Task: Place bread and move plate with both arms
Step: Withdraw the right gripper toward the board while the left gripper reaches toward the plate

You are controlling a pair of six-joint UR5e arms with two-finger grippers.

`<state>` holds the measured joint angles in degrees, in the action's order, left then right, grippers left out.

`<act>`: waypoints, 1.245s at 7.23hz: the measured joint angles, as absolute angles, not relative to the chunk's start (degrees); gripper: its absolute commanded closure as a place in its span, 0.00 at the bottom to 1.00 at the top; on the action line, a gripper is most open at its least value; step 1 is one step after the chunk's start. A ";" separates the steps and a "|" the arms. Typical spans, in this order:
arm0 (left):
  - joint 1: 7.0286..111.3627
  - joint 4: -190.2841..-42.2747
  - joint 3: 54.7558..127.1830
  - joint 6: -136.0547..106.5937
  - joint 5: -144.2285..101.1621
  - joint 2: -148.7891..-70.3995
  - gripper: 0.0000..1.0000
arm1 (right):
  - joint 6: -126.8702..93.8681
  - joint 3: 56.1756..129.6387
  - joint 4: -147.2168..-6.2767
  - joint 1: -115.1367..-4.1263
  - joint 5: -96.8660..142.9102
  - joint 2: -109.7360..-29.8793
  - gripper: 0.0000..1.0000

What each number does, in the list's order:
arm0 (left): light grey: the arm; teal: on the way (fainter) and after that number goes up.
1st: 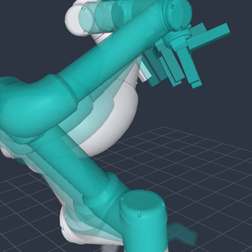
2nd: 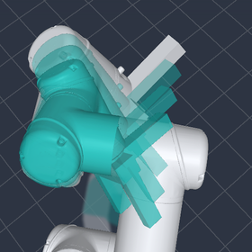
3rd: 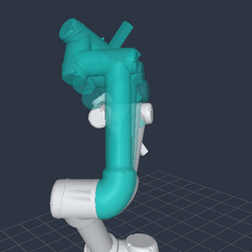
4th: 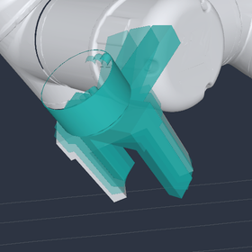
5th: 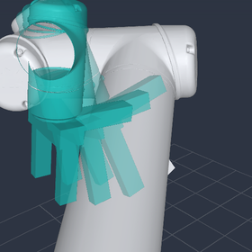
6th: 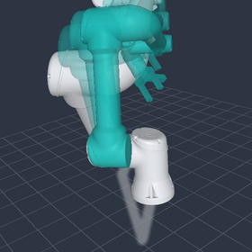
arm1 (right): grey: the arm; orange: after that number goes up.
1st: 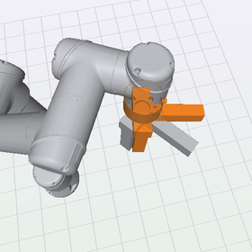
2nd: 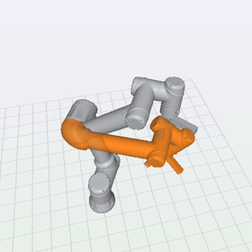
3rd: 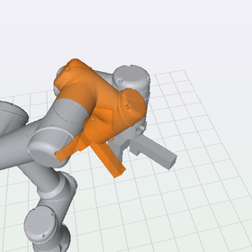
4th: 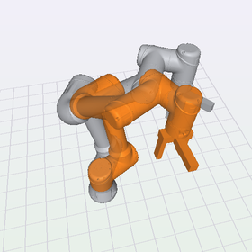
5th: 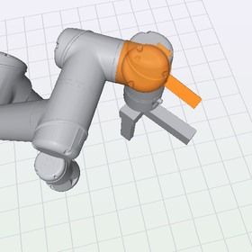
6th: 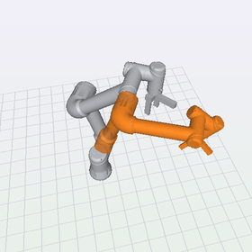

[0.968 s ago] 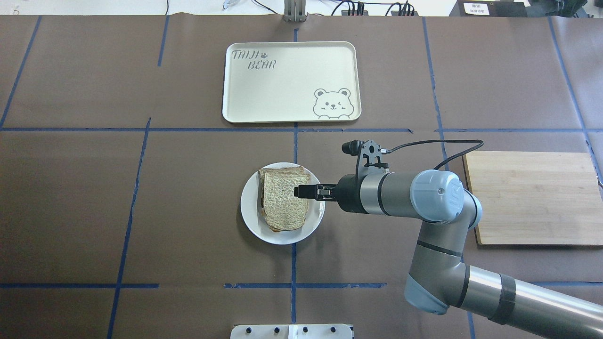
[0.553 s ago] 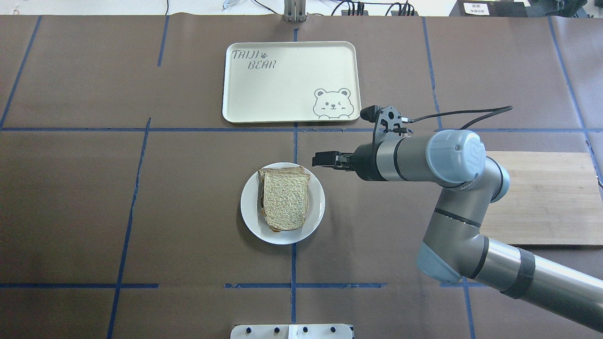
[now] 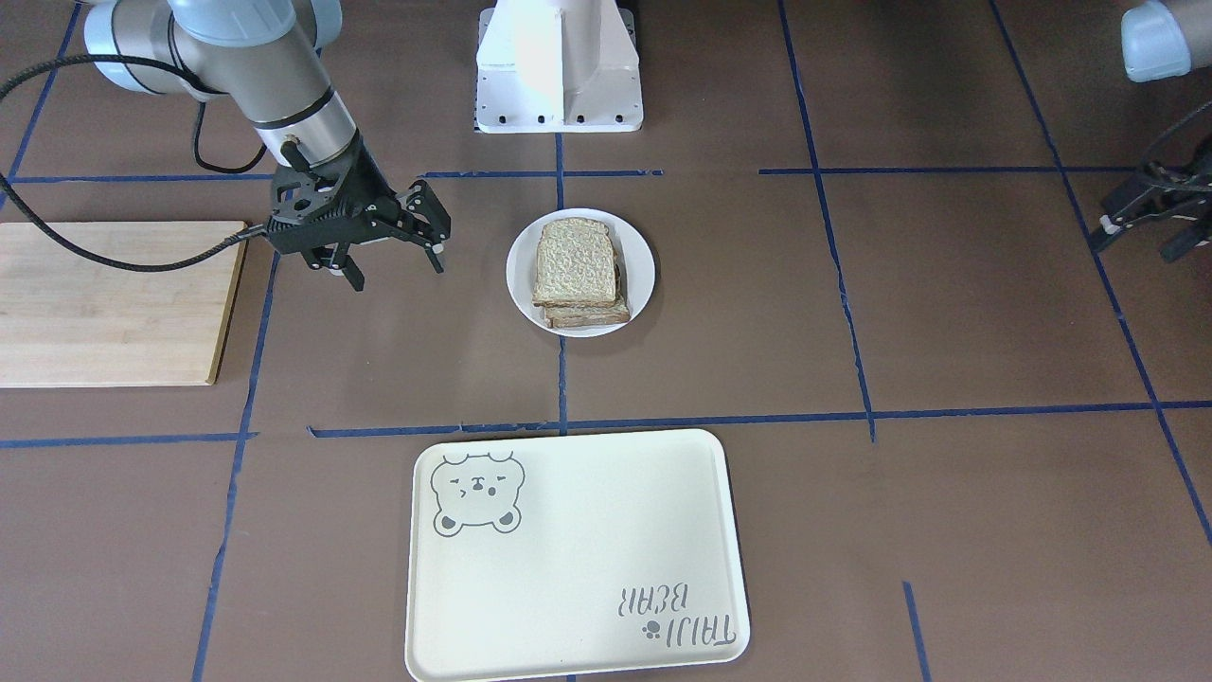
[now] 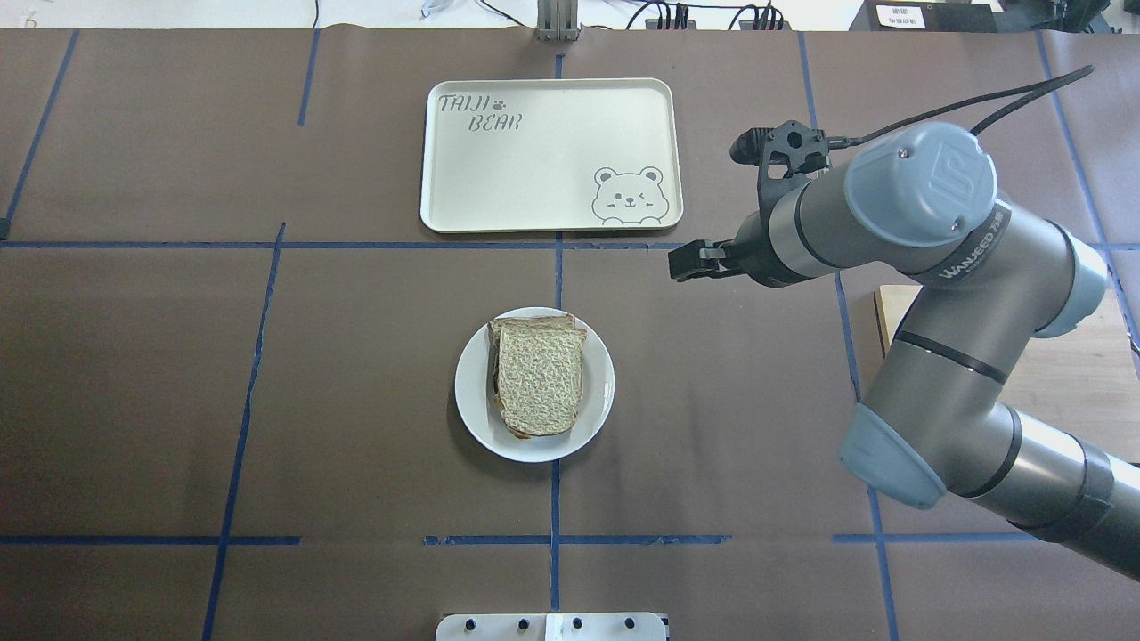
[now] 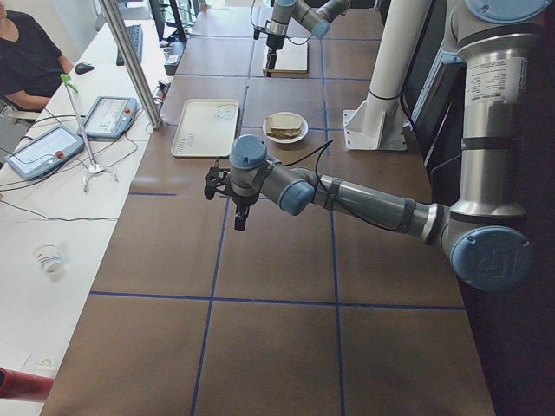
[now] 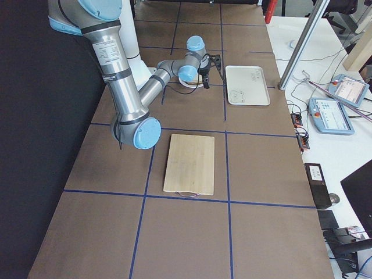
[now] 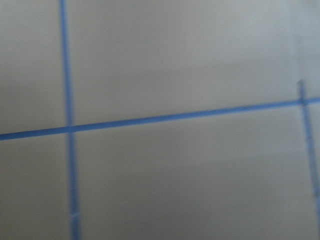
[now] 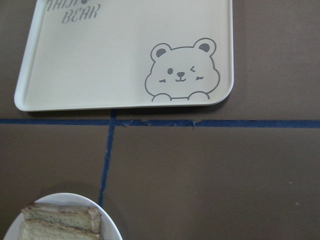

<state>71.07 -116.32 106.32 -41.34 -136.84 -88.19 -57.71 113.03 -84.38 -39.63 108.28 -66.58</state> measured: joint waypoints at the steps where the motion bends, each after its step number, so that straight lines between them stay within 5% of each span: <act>1: 67.47 -122.49 105.20 -51.06 -136.66 -90.23 0.00 | -52.63 114.18 -88.59 -42.27 111.48 -67.17 0.00; 4: 57.36 -137.05 100.25 -71.51 -130.00 -96.05 0.01 | -42.86 115.13 -91.59 -49.57 119.25 -73.41 0.00; 7: 44.29 -147.22 98.94 -88.74 -117.22 -99.07 0.25 | -31.94 116.16 -91.55 -56.64 123.50 -80.92 0.00; 9: 36.92 -147.98 98.09 -94.13 -113.71 -102.50 0.30 | -28.21 116.12 -91.09 -60.44 127.34 -83.80 0.00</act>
<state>36.92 -147.98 98.09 -94.13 -113.71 -102.50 -28.21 116.12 -91.09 -60.44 127.34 -83.80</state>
